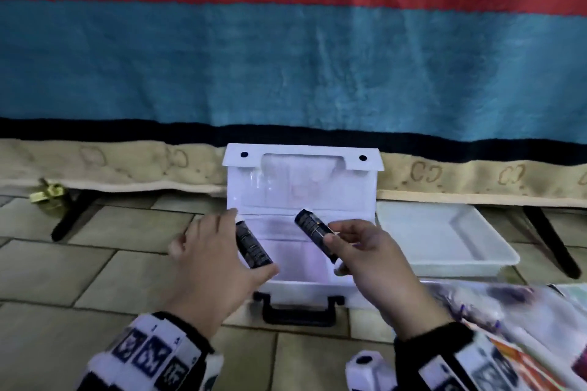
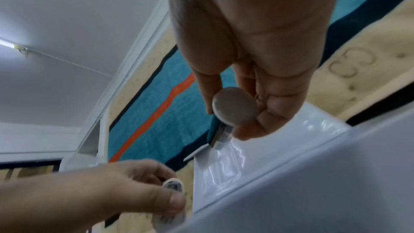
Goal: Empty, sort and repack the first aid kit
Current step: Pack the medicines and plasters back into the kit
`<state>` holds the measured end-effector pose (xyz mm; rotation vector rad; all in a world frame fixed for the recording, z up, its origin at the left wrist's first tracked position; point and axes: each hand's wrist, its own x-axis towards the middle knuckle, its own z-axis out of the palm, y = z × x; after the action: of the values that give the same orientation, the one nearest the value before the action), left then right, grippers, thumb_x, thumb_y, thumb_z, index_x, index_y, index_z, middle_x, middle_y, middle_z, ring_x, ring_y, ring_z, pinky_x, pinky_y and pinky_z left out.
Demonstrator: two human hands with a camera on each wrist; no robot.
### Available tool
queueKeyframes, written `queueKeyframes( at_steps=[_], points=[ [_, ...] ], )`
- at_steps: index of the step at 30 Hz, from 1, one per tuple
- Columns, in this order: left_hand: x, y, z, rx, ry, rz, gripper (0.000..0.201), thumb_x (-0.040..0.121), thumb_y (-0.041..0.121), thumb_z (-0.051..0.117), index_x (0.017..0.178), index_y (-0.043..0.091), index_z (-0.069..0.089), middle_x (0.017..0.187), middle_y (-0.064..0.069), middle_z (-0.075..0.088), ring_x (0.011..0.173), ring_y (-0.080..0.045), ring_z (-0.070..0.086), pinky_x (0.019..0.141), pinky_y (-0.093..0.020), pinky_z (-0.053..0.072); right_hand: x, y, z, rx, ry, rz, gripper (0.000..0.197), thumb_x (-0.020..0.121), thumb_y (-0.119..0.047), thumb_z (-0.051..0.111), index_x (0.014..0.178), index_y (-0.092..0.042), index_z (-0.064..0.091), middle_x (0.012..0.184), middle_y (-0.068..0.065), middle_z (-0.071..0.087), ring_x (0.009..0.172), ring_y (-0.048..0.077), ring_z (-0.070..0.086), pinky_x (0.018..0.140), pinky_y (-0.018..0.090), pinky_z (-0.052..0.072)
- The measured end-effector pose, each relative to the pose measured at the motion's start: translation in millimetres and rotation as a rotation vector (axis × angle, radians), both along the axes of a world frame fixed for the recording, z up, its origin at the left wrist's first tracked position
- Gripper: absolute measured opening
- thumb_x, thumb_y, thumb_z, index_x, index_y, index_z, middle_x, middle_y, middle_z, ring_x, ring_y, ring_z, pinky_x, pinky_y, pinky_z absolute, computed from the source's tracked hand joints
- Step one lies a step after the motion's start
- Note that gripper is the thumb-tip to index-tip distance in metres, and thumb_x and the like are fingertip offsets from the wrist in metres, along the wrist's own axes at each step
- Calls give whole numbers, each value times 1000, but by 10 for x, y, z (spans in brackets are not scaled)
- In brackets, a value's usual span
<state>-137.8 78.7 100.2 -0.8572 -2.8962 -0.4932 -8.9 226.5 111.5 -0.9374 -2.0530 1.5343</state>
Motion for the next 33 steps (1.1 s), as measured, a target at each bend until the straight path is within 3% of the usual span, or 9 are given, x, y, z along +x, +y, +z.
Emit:
queueKeyframes(
  at_steps=[2, 4, 7, 13, 17, 21, 25, 28, 33],
  points=[
    [-57, 58, -25, -91, -4, -45, 101, 59, 74, 61, 142, 30, 22, 134, 4, 38, 128, -18, 29, 100, -40, 22, -251, -100, -79, 92, -29, -44, 14, 90, -27, 59, 102, -22, 64, 87, -6, 66, 65, 10, 59, 67, 20, 51],
    [-88, 86, -56, -146, -31, -85, 92, 63, 75, 56, 137, 32, 25, 131, 2, 38, 126, -21, 28, 97, -40, 20, -443, -192, -153, 240, -94, -50, 17, 93, -27, 55, 107, -21, 63, 94, -5, 63, 73, 7, 54, 59, 8, 38],
    [-135, 66, -85, -235, -67, -116, 77, 66, 80, 45, 128, 36, 34, 123, -1, 41, 122, -23, 28, 94, -40, 20, -634, -251, -228, 346, -148, -39, 18, 93, -24, 54, 108, -19, 64, 103, -1, 61, 81, 8, 49, 59, 12, 32],
    [-171, 34, -133, -380, 12, -161, 68, 78, 78, 28, 124, 31, 48, 129, 3, 38, 131, -22, 17, 98, -46, 9, -751, -169, -357, 289, -183, 67, 12, 92, -23, 57, 100, -21, 66, 71, -14, 53, 65, 0, 51, 60, 2, 37],
    [-244, -121, -184, -373, 20, -216, 59, 88, 67, 24, 112, 26, 59, 124, 15, 42, 130, -18, 20, 100, -45, 11, -786, -166, -449, 328, -236, 278, 19, 94, -23, 52, 108, -22, 65, 100, -4, 60, 75, 0, 50, 67, 2, 37],
    [-376, -254, -192, -275, -6, -329, 79, 58, 86, 28, 107, 36, 63, 125, 27, 41, 126, -10, 24, 92, -39, 8, -818, -166, -479, 304, -286, 392, 19, 93, -16, 54, 109, -20, 64, 108, -3, 61, 84, 5, 53, 72, 6, 39],
    [-439, -292, -227, -273, 15, -349, 47, 28, 75, 73, 53, 36, 66, 85, 26, 61, 91, -6, 38, 74, -33, 20, -857, -175, -522, 307, -349, 473, 24, 92, -9, 52, 106, -22, 66, 101, -6, 62, 82, 5, 54, 75, 14, 41],
    [-374, -232, -197, -260, 8, -339, 49, 42, 64, 79, 78, 33, 71, 103, 25, 57, 107, -6, 39, 82, -35, 17, -862, -162, -524, 249, -346, 519, 31, 93, -4, 48, 106, -23, 68, 92, -8, 60, 68, -4, 50, 64, 6, 38],
    [-352, -192, -263, -163, 6, -463, 65, 8, 38, 87, 70, 31, 68, 89, 18, 64, 93, -1, 45, 79, -23, 29, -846, -150, -511, 343, -389, 474, 30, 87, -16, 61, 115, -27, 61, 112, -10, 56, 97, 4, 52, 76, 7, 37]
  ],
)
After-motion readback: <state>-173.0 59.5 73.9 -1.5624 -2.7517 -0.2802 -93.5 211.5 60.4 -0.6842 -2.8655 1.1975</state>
